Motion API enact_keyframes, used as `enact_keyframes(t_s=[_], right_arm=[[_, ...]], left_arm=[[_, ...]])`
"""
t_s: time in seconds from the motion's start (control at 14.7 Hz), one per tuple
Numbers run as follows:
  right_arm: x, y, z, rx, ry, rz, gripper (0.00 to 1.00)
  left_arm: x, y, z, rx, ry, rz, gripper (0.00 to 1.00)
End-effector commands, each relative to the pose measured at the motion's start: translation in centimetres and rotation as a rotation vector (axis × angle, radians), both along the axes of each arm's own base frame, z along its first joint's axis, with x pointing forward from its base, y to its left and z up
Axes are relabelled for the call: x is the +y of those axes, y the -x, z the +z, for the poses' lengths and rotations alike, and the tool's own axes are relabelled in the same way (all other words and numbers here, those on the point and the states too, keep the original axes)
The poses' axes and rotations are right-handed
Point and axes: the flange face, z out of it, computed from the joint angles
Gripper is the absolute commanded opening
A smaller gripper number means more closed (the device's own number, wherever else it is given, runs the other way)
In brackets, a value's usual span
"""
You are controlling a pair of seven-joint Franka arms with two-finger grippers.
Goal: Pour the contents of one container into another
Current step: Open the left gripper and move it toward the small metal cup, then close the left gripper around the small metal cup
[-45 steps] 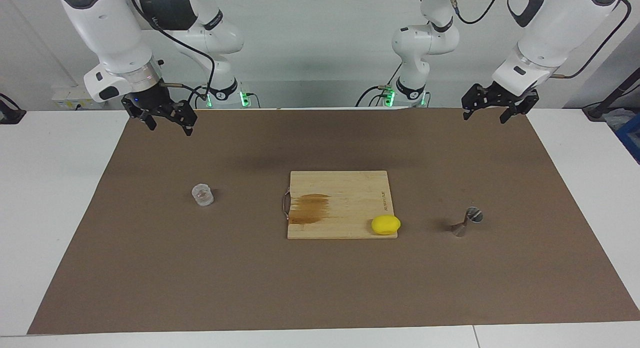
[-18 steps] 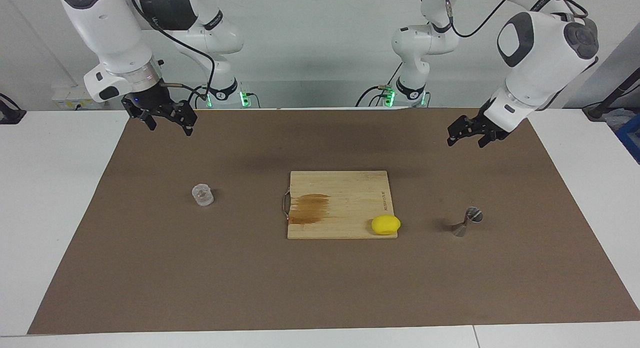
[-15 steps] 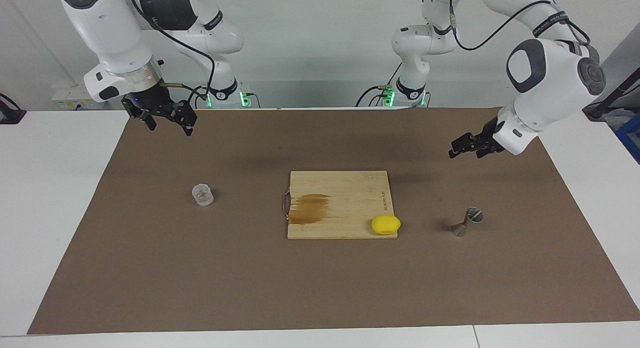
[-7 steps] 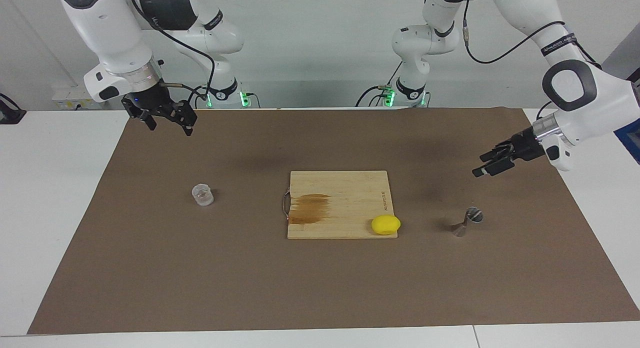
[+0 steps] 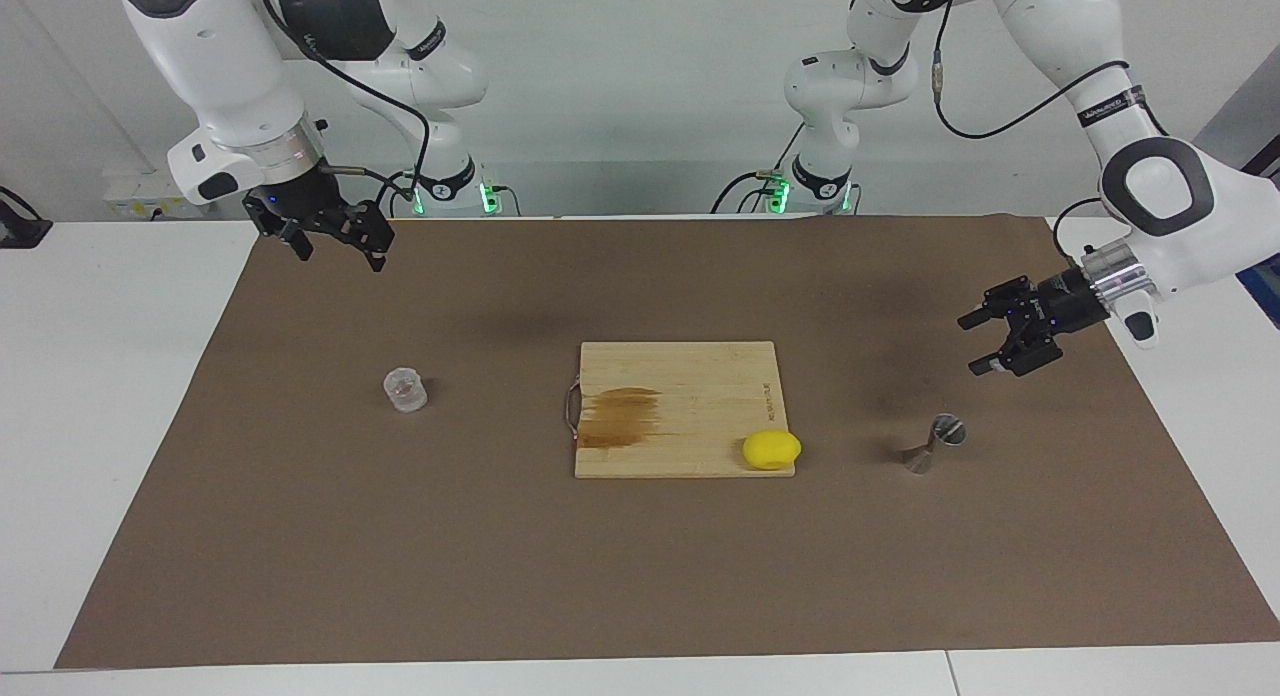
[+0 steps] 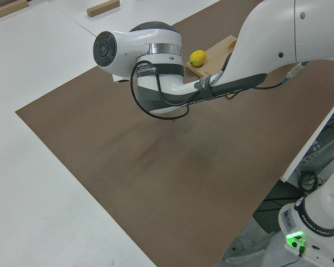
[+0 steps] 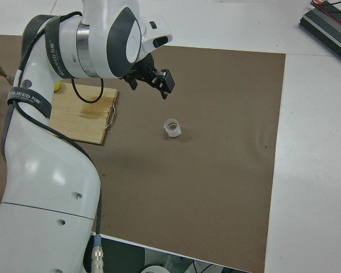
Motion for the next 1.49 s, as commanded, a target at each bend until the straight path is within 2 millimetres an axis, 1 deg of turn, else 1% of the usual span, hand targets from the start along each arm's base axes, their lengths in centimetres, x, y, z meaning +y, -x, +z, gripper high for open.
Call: enact_keyframes(t_s=[0.0, 0.14, 0.27, 0.34, 0.61, 0.68, 0.75, 0.81, 0.95, 1.02, 1.42], right_arm=[[-0.4, 0.6, 0.3, 0.005, -0.025, 0.021, 1.00], [-0.4, 0.7, 0.3, 0.005, -0.025, 0.021, 1.00], [-0.4, 0.7, 0.3, 0.005, -0.025, 0.021, 1.00], [-0.4, 0.7, 0.3, 0.005, -0.025, 0.021, 1.00], [-0.4, 0.7, 0.3, 0.005, -0.025, 0.021, 1.00], [-0.4, 0.7, 0.4, 0.003, -0.025, 0.021, 1.00], [-0.4, 0.7, 0.4, 0.003, -0.025, 0.021, 1.00], [-0.4, 0.7, 0.3, 0.005, -0.025, 0.021, 1.00], [-0.4, 0.7, 0.3, 0.005, -0.025, 0.021, 1.00], [-0.4, 0.7, 0.3, 0.005, -0.025, 0.021, 1.00], [-0.4, 0.8, 0.2, 0.011, -0.024, 0.021, 1.00]], left_arm=[[0.6, 0.2, -2.0, 0.071, 0.101, 0.162, 1.00], [0.6, 0.5, -3.4, 0.076, 0.149, 0.245, 1.00], [0.3, 0.8, -4.6, 0.092, 0.199, 0.321, 1.00], [0.0, 0.7, -4.7, 0.086, 0.209, 0.344, 1.00], [-1.3, 0.2, -4.9, 0.074, 0.224, 0.341, 1.00], [-2.0, 0.1, -5.0, 0.073, 0.222, 0.332, 1.00], [-1.9, -0.1, -5.2, 0.066, 0.212, 0.347, 1.00], [-2.3, -0.2, -5.5, 0.068, 0.213, 0.348, 1.00], [-2.0, -0.5, -7.1, 0.075, 0.222, 0.328, 1.00], [-1.6, -0.7, -8.8, 0.075, 0.230, 0.308, 1.00], [-1.9, -1.3, -8.5, 0.037, 0.258, 0.312, 1.00]])
